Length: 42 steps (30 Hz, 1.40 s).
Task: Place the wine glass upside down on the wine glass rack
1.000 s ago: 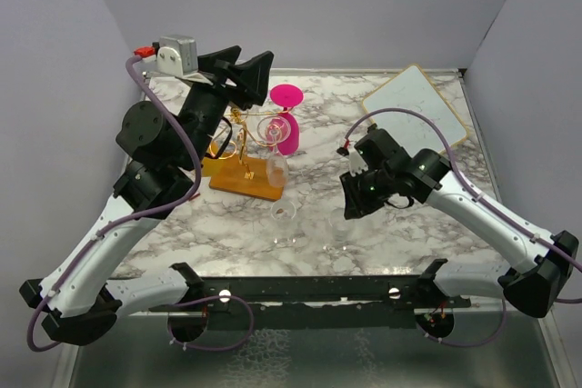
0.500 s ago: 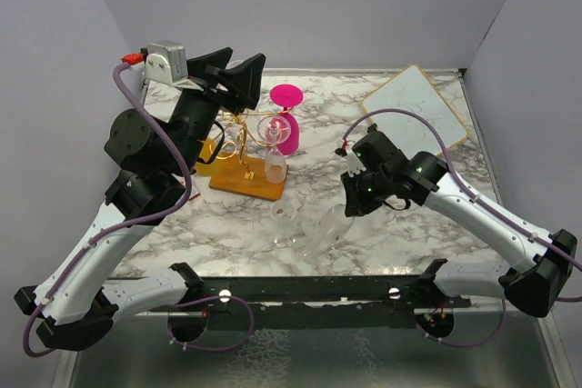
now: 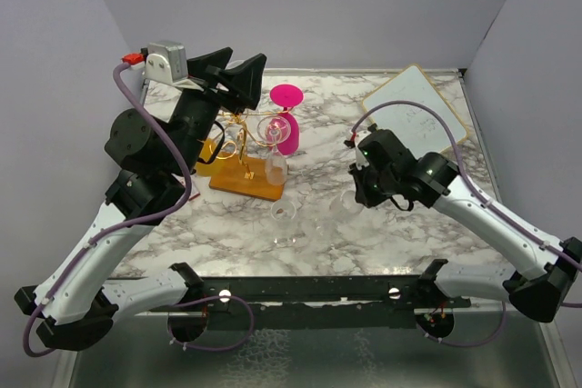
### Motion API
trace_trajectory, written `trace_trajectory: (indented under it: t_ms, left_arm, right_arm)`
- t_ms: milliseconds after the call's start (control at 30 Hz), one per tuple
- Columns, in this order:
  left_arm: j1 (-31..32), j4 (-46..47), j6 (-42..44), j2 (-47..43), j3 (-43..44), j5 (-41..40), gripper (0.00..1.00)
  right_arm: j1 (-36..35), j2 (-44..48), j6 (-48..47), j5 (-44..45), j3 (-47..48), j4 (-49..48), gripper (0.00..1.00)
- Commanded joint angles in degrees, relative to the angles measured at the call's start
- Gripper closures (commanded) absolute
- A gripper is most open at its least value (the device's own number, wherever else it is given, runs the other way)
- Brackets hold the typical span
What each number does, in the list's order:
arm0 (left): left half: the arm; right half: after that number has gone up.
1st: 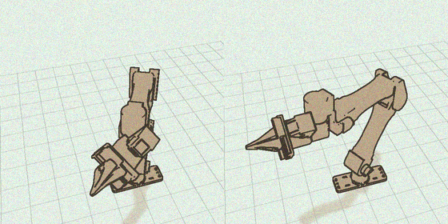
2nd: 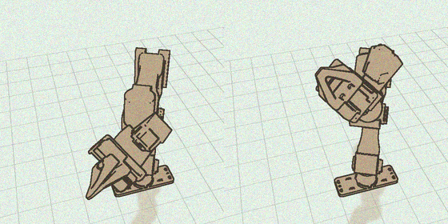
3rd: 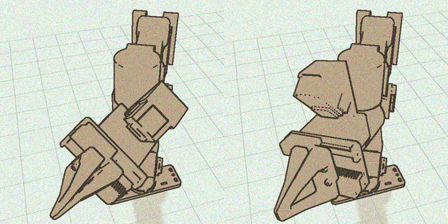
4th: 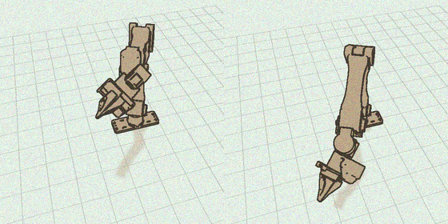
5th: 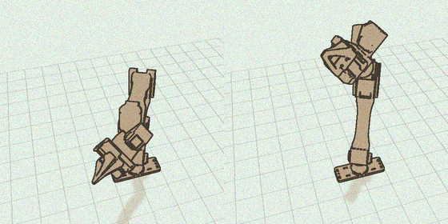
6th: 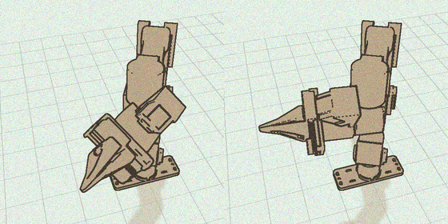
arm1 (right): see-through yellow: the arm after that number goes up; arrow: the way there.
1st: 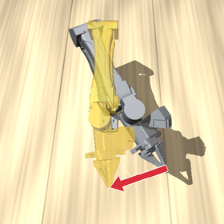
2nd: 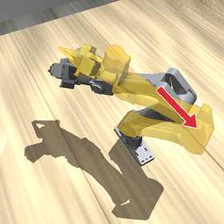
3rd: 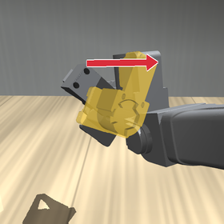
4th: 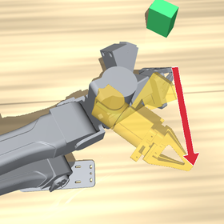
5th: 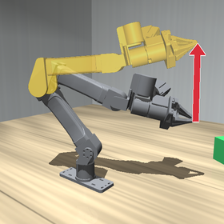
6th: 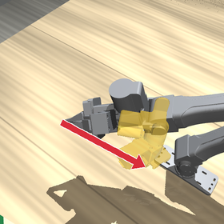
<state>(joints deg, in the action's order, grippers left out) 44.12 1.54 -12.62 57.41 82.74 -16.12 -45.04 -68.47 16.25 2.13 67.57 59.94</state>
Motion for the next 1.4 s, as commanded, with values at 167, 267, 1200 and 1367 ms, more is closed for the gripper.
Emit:
trace_trajectory:
  t_ms: [167, 267, 1200, 1367]
  left_arm:
    - [0.2, -1.5, -6.1, 2.4, 2.1, 5.5, 0.27]
    - [0.2, -1.3, -8.5, 4.2, 2.6, 9.2, 0.24]
    - [0.2, 12.6, -52.2, 19.2, 1.1, 10.7, 0.17]
    - [0.2, 13.9, -54.0, 20.3, 1.4, 11.6, 0.17]
  right_arm:
    - [-0.1, 8.9, 2.5, 18.5, 3.0, -14.7, 0.99]
    - [-0.2, 11.0, 2.5, 23.0, 1.8, -21.3, 0.99]
    - [-0.2, 16.4, -0.8, 27.5, -2.4, -73.1, 0.99]
    - [-0.2, 15.4, 0.8, 23.7, -2.1, -75.3, 0.99]
